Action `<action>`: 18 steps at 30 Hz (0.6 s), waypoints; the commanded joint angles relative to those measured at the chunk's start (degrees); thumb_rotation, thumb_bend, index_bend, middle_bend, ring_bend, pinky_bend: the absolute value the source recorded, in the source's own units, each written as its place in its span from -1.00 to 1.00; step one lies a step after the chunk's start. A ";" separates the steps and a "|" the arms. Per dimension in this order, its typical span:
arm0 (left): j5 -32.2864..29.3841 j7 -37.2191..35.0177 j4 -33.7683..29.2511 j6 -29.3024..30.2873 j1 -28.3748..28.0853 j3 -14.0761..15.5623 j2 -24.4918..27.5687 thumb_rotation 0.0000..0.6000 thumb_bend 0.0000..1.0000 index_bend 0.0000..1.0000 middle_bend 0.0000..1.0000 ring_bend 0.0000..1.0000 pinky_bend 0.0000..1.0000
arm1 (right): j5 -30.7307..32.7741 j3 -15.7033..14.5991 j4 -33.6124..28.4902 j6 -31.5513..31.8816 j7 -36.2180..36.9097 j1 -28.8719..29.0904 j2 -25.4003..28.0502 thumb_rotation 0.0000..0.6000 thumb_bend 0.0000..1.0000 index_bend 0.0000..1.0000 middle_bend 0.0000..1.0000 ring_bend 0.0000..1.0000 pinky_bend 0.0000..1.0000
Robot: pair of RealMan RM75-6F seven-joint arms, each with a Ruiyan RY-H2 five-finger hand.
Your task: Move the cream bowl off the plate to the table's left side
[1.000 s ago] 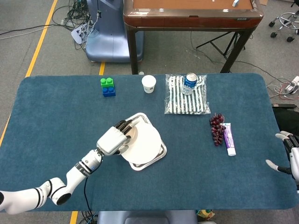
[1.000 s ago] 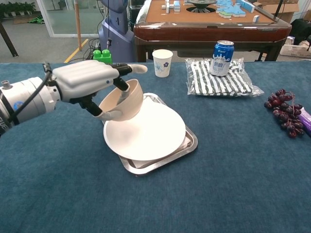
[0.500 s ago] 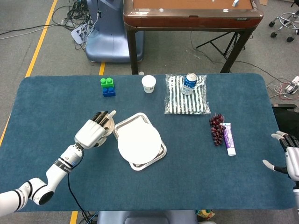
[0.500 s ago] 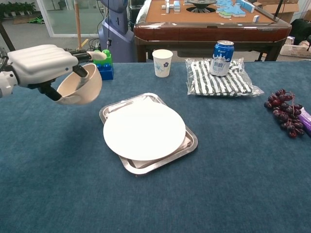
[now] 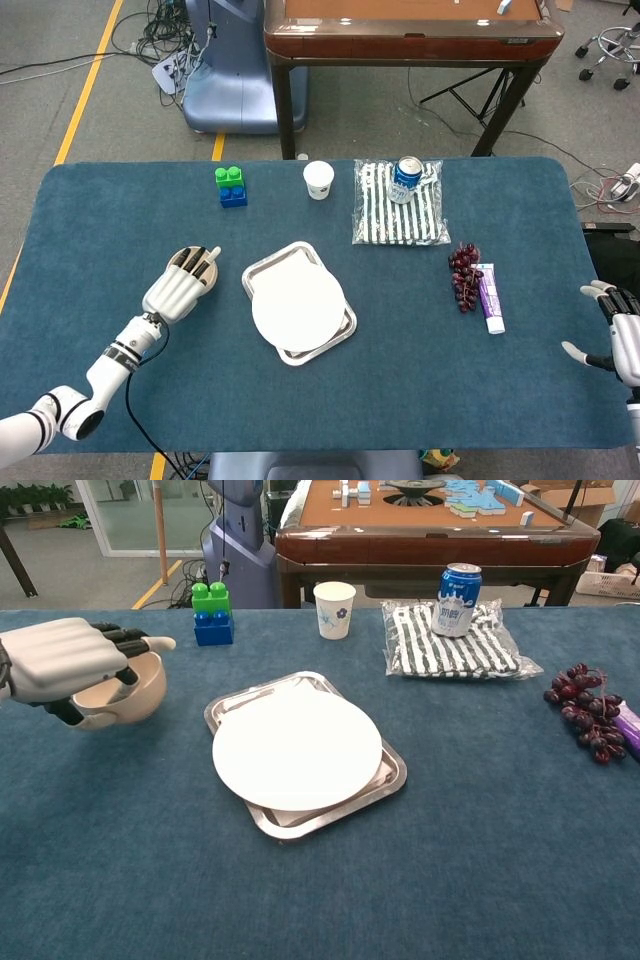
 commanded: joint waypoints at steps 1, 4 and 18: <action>0.08 1.21 0.95 0.33 0.44 0.20 -0.71 1.00 -0.32 0.16 -1.00 -1.00 -0.76 | 0.01 -0.02 0.02 -0.03 0.02 0.01 0.00 1.00 -0.88 -0.51 -0.60 -0.68 -0.45; -0.28 2.24 0.77 0.36 0.74 0.10 -0.70 1.00 -0.32 0.03 -1.00 -1.00 -0.76 | -0.01 -0.05 0.05 -0.09 0.05 0.04 0.01 1.00 -0.88 -0.51 -0.60 -0.68 -0.45; -3.79 6.58 -5.23 2.76 3.59 -1.29 3.56 1.00 -0.32 -0.57 -1.00 -1.00 -0.76 | -0.05 -0.14 0.04 -0.02 0.23 0.00 0.12 1.00 -0.88 -0.51 -0.60 -0.68 -0.46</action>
